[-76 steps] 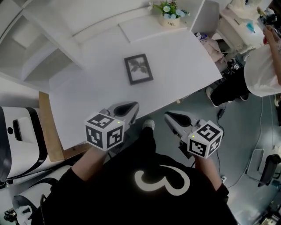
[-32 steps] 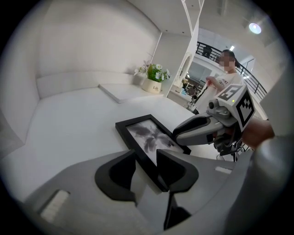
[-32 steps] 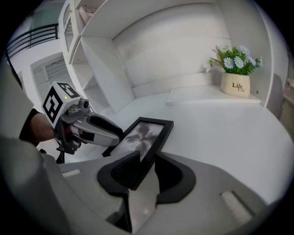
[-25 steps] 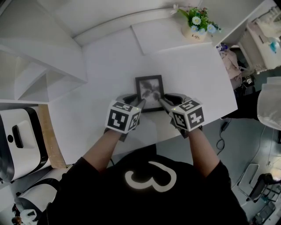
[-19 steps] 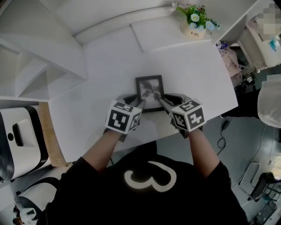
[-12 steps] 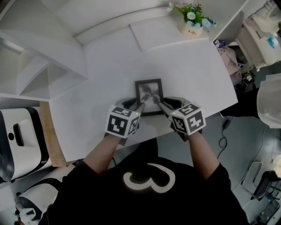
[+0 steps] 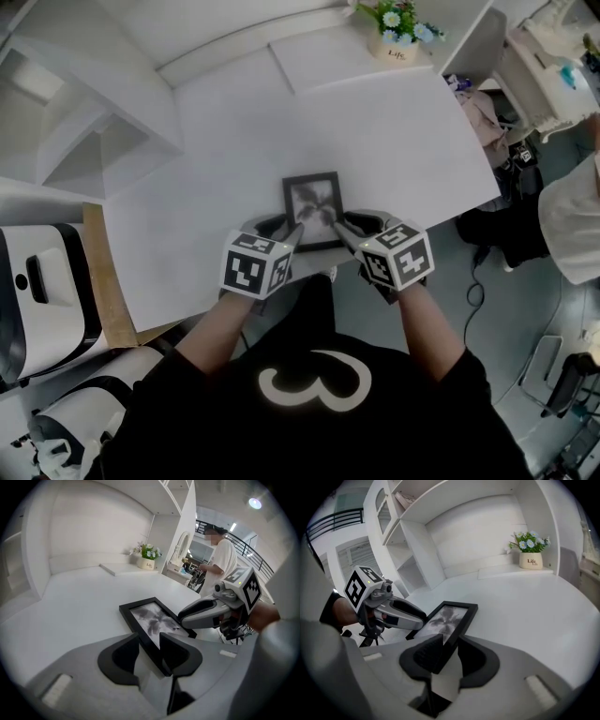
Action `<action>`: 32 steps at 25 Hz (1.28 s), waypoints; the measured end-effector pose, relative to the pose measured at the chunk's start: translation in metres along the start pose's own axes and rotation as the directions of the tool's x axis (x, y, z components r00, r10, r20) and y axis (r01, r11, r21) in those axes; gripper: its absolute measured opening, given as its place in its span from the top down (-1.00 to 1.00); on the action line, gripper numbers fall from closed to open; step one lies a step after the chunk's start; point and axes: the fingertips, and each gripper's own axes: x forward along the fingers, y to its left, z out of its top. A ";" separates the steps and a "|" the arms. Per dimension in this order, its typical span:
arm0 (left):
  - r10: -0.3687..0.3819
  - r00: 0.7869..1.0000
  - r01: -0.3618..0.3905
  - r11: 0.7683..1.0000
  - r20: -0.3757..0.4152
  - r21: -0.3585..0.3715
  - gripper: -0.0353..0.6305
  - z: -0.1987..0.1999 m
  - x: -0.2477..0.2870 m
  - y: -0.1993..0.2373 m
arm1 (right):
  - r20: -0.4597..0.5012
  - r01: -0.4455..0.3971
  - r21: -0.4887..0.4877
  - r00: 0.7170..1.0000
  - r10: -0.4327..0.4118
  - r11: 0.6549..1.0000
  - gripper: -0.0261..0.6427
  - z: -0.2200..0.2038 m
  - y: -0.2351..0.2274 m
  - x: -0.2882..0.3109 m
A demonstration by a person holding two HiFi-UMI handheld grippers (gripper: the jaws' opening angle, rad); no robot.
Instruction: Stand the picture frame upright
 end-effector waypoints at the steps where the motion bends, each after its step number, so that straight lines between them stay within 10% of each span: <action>1: 0.002 1.000 -0.002 1.000 0.003 -0.003 0.47 -0.004 -0.002 -0.003 | -0.001 -0.002 -0.001 1.000 0.002 1.000 0.62 -0.003 0.003 -0.002; 32: -0.050 0.999 0.048 0.987 -0.010 -0.155 0.47 -0.065 -0.044 -0.057 | -0.020 -0.036 0.070 0.999 0.038 0.997 0.58 -0.063 0.047 -0.045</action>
